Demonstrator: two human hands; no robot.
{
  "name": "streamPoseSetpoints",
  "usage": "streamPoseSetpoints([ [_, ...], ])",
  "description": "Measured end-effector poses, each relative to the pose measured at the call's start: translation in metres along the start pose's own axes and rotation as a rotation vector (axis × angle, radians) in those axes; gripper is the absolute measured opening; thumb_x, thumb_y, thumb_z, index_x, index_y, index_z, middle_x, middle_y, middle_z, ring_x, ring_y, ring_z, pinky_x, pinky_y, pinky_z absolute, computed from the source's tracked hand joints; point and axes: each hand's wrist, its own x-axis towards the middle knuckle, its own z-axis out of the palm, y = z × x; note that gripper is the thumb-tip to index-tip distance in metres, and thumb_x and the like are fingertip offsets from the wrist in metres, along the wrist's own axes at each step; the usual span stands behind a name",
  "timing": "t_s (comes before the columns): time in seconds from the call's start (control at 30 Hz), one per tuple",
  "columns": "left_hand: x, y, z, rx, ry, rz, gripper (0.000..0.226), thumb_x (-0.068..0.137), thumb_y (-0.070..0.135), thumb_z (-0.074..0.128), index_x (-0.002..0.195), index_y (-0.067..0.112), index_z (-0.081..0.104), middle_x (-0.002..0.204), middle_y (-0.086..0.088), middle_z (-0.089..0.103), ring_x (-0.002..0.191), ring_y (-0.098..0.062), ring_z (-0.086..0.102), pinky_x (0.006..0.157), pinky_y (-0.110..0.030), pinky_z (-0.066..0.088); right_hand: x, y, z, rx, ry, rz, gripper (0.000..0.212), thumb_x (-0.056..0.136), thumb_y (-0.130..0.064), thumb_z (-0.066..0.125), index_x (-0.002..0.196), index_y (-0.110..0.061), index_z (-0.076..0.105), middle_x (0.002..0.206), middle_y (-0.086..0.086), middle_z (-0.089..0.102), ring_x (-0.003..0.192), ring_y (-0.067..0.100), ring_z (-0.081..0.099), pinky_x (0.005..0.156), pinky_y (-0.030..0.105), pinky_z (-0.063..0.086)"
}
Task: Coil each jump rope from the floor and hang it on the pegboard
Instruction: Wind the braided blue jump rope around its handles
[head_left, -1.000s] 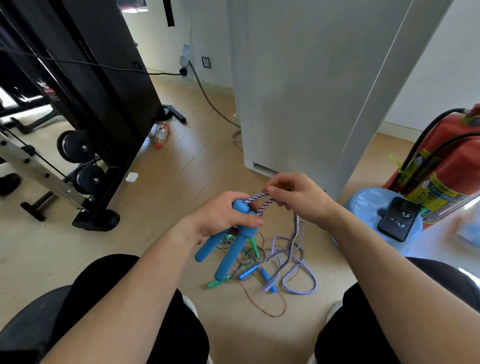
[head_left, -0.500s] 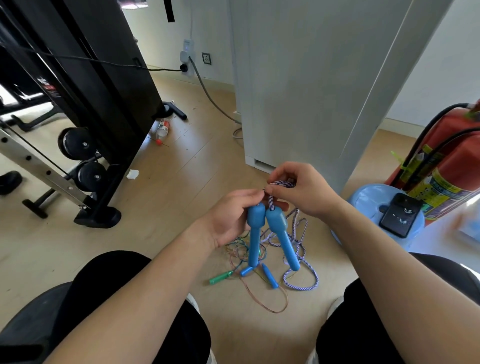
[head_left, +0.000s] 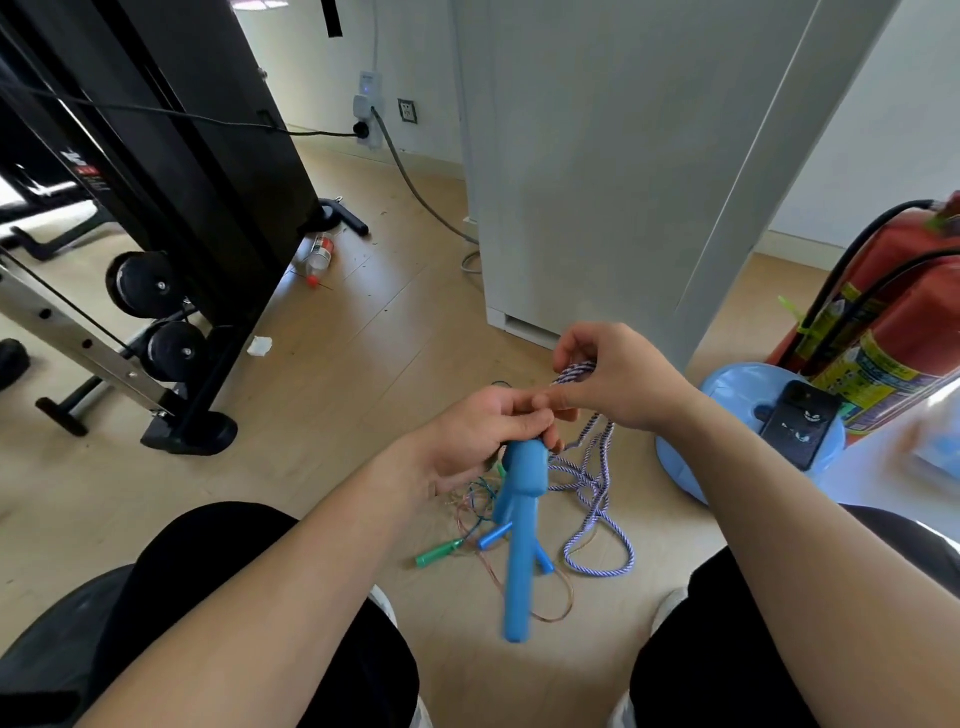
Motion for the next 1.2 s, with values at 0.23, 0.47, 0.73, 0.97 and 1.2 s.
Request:
streamPoseSetpoints([
  [0.23,-0.012,0.014,-0.026,0.119,-0.136,-0.028,0.011,0.093,0.012,0.055,0.1,0.005,0.062,0.071,0.002,0.065,0.097,-0.027,0.059,0.091,-0.031,0.048,-0.003,0.009,-0.006,0.157,-0.057,-0.036,0.041,0.07,-0.058,0.071,0.08,-0.018,0.066,0.062,-0.003,0.053,0.058,0.01,0.042,0.059,0.03,0.036],
  [0.47,-0.012,0.013,-0.029,-0.239,0.053,0.077,0.017,0.08,-0.002,0.062,0.095,0.007,0.064,0.084,-0.005,0.074,0.081,-0.014,0.067,0.08,-0.025,0.055,-0.004,0.012,0.013,0.089,-0.046,0.09,0.03,0.098,-0.042,0.056,0.076,-0.023,0.065,0.055,-0.008,0.059,0.047,0.009,0.049,0.057,0.028,0.045],
  [0.73,-0.001,0.009,-0.021,-0.406,0.394,0.156,0.017,0.099,0.003,0.05,0.094,0.01,0.064,0.084,-0.003,0.075,0.083,-0.011,0.07,0.071,-0.023,0.056,-0.01,-0.007,0.026,0.141,-0.13,0.232,0.039,0.102,-0.038,0.048,0.08,-0.01,0.064,0.059,-0.001,0.061,0.048,0.016,0.059,0.054,0.024,0.048],
  [0.97,0.006,0.006,-0.033,-0.36,0.595,0.237,0.016,0.099,0.006,0.053,0.108,0.013,0.064,0.114,-0.005,0.074,0.108,-0.008,0.068,0.092,-0.029,0.051,-0.019,-0.019,0.038,0.215,-0.313,0.251,0.025,0.103,-0.019,0.045,0.097,-0.001,0.061,0.074,0.008,0.074,0.075,0.031,0.075,0.072,0.042,0.057],
  [1.2,0.014,0.0,-0.023,-0.08,0.823,0.352,0.028,0.101,0.01,0.054,0.127,0.006,0.063,0.107,0.023,0.073,0.11,0.006,0.063,0.099,-0.018,0.047,-0.029,-0.025,0.067,0.748,-0.474,0.24,0.034,0.092,-0.002,0.049,0.124,-0.001,0.059,0.114,0.018,0.072,0.11,0.026,0.069,0.098,0.04,0.053],
])
